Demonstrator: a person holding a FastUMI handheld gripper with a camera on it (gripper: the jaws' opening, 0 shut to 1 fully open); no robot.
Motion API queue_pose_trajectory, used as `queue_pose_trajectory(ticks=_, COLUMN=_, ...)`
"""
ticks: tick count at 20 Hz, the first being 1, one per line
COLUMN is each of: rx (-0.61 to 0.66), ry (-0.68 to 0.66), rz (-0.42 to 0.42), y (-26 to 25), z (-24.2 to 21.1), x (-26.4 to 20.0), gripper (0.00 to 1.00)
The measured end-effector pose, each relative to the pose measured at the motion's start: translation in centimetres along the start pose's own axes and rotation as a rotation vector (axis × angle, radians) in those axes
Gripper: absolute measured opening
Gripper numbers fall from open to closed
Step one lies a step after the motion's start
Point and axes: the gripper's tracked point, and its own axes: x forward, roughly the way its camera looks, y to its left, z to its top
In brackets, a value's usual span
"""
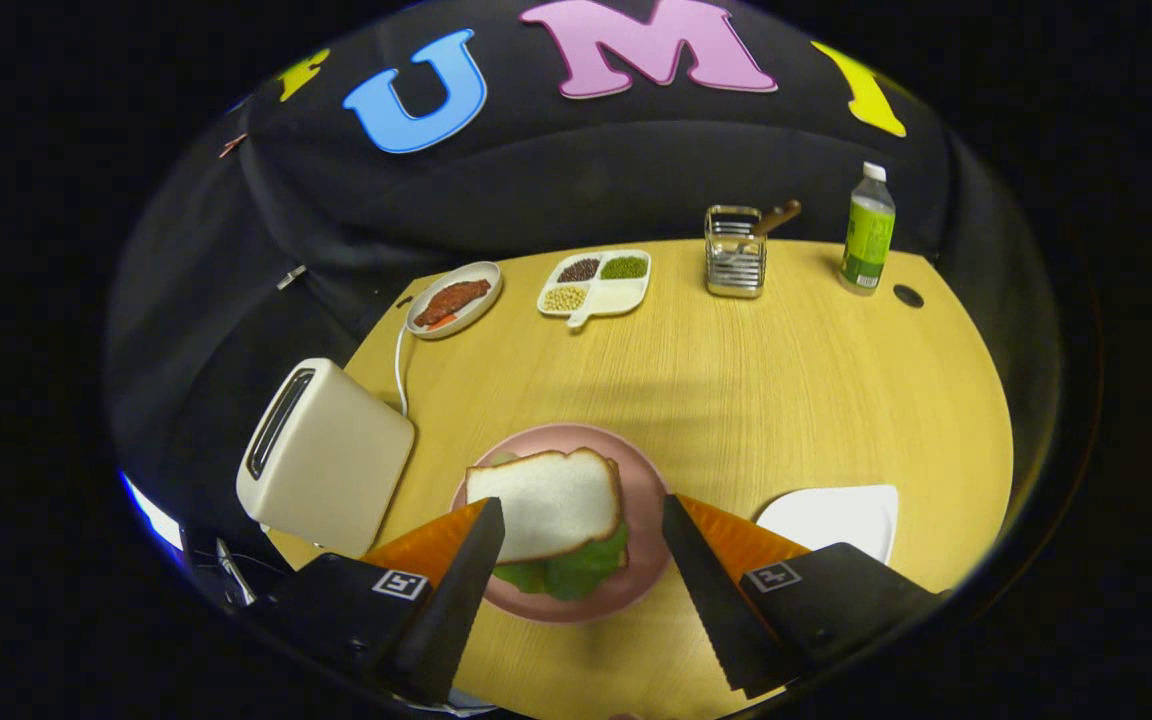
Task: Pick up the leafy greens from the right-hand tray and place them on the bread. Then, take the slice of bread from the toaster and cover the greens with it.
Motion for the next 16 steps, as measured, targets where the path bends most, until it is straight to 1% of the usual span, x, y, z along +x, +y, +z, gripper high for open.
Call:
queue_pose_trajectory(ticks=4, rx=-0.081, ry=-0.142, rz=0.007, y=0.2, z=4.6, x=-5.3, gripper=0.98)
queue_pose_trajectory(ticks=7, rx=-0.160, ry=-0.285, rz=0.004, y=0.5, z=8.5, x=-10.3, gripper=0.98)
queue_pose_trajectory(ticks=10, rx=-0.181, ry=-0.421, rz=-0.005, y=1.5, z=12.0, x=-15.3, gripper=0.99)
queue_pose_trajectory(ticks=14, rx=-0.169, ry=-0.587, rz=-0.058, y=1.7, z=15.9, x=-21.2, gripper=0.98)
queue_pose_trajectory(ticks=16, rx=-0.210, ry=-0.638, rz=-0.111, y=1.4, z=16.9, x=-24.2, gripper=0.98)
